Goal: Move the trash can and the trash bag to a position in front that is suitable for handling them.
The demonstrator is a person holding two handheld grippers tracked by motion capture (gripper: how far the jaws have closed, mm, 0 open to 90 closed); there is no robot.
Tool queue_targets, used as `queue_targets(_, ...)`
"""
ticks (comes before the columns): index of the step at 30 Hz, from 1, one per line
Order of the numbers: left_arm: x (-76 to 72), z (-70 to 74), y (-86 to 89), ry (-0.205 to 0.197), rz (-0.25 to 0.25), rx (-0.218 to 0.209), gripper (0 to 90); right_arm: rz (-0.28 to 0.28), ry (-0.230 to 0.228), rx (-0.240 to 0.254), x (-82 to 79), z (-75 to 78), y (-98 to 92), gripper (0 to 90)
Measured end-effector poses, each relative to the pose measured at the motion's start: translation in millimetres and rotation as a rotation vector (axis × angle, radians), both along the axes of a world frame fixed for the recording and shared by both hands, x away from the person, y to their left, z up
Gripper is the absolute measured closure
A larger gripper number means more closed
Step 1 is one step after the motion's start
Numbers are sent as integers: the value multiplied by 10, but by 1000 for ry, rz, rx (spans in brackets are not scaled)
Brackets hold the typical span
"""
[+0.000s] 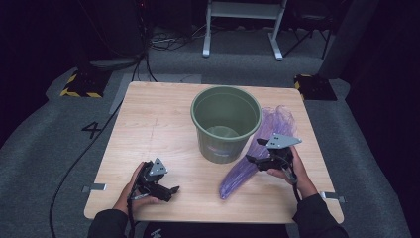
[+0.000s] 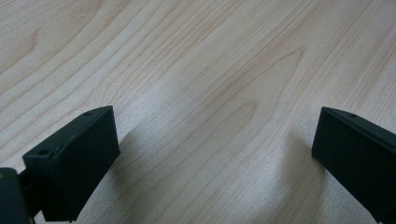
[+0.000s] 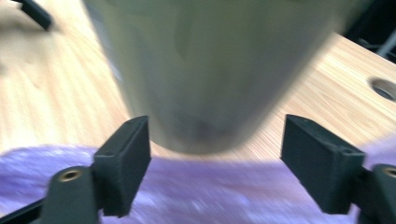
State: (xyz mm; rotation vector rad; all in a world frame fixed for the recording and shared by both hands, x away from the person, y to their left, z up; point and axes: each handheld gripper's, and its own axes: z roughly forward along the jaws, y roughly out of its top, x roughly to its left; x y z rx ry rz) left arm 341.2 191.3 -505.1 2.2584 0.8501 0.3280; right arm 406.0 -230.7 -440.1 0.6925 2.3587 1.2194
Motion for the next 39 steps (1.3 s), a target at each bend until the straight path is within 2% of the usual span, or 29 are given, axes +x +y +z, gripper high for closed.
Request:
queue_targets(2,0,-1,0,-1,0,-1,3,-19,-1,-1,2,-5,-53,252)
queue_targets(6,-1,-1,0,-1,1,-1,3,-119,7,-16,20,-72,-330,254)
queue_targets(7,-1,-1,0,-1,1,-1,3,-119,7,-16,20,-72,-330,254)
queue_targets(9,0,0,0,0,0,0,3,-159,21,-22,47,-121,-439,254)
queue_targets(12,0,0,0,0,0,0,3,-187,37,1,85,-147,-509,278)
queue_targets(15,0,0,0,0,0,1,3,-192,24,-4,104,-157,-508,311)
queue_targets(16,0,0,0,0,1,1,3,-171,26,1,121,-180,-480,383)
queue_targets(18,-1,-1,-1,-1,1,-1,2,-163,32,0,128,-195,-463,403)
queue_targets(19,-1,1,-2,0,2,0,2,-148,44,-6,139,-219,-437,459)
queue_targets(20,-2,1,-5,0,2,0,3,-107,80,-24,157,-274,-378,483)
queue_targets(21,-2,1,-5,0,2,0,3,-107,80,-24,157,-274,-378,483)
queue_targets(24,-11,2,-28,-4,3,3,3,-58,112,-71,154,-336,-259,537)
queue_targets(27,-26,6,-72,0,9,5,2,-45,121,-87,152,-355,-209,550)
queue_targets(29,-37,24,-117,9,6,18,27,-8,134,-80,141,-404,-158,567)
queue_targets(31,-62,51,-170,3,-3,13,158,-3,145,-115,137,-451,-108,567)
queue_targets(32,-92,80,-237,-12,-24,9,227,-1,147,-125,137,-471,-87,565)
queue_targets(33,-92,80,-237,-12,-24,9,207,-1,147,-125,137,-471,-87,565)
queue_targets(34,-109,103,-311,-18,-38,3,146,9,161,-117,134,-495,-63,564)
queue_targets(35,-109,103,-311,-18,-38,3,158,9,161,-117,134,-495,-63,564)
queue_targets(36,-130,133,-379,-23,-59,-13,187,12,172,-107,133,-508,-48,554)
queue_targets(39,-145,158,-452,-31,-74,-24,160,14,174,-104,129,-510,-42,545)
